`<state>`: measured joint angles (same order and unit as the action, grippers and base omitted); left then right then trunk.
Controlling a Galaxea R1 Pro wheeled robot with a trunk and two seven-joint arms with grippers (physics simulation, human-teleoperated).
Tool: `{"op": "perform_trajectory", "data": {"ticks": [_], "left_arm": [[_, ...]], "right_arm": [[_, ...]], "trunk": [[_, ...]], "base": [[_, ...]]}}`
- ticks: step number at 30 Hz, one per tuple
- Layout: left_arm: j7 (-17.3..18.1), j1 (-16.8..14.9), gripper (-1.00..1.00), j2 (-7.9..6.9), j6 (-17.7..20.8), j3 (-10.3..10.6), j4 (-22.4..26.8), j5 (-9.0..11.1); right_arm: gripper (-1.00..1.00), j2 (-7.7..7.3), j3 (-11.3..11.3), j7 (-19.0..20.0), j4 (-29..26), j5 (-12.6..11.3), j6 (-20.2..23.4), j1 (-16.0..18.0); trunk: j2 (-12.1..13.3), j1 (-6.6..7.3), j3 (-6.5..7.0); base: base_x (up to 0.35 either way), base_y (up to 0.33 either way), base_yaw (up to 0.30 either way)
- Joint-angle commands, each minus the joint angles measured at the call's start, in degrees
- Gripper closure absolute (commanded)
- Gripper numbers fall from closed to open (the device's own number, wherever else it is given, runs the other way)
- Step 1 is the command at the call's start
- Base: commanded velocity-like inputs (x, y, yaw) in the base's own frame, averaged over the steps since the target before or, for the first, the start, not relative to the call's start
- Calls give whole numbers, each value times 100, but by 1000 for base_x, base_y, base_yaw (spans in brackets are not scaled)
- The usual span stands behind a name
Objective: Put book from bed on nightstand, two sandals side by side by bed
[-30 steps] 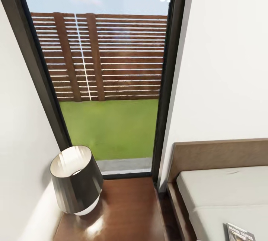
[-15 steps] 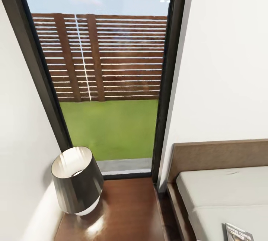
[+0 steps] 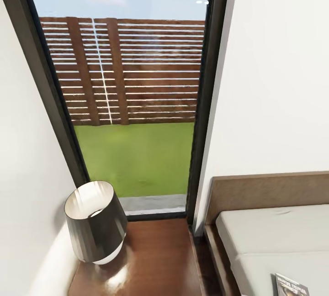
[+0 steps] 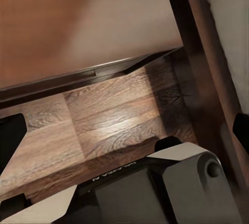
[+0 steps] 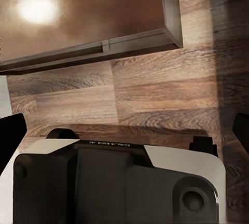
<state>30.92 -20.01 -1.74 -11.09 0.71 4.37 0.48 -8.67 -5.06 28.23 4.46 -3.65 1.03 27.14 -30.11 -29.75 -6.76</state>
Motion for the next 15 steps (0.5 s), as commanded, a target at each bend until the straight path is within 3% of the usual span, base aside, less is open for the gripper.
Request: {"op": "perform_trajectory", "data": {"ticks": [1, 15], "left_arm": [[15, -5, -100, -1, -25, 8, -6, 4], [14, -6, -100, -1, -25, 8, -6, 4]], "right_arm": [[-100, -3, -39, 24, 20, -39, 11, 9], [-100, -3, -39, 26, 20, -39, 11, 8]], "trunk": [[32, 20, 8], [593, 327, 259]], "base": [[0, 0, 0], [0, 0, 0]]}}
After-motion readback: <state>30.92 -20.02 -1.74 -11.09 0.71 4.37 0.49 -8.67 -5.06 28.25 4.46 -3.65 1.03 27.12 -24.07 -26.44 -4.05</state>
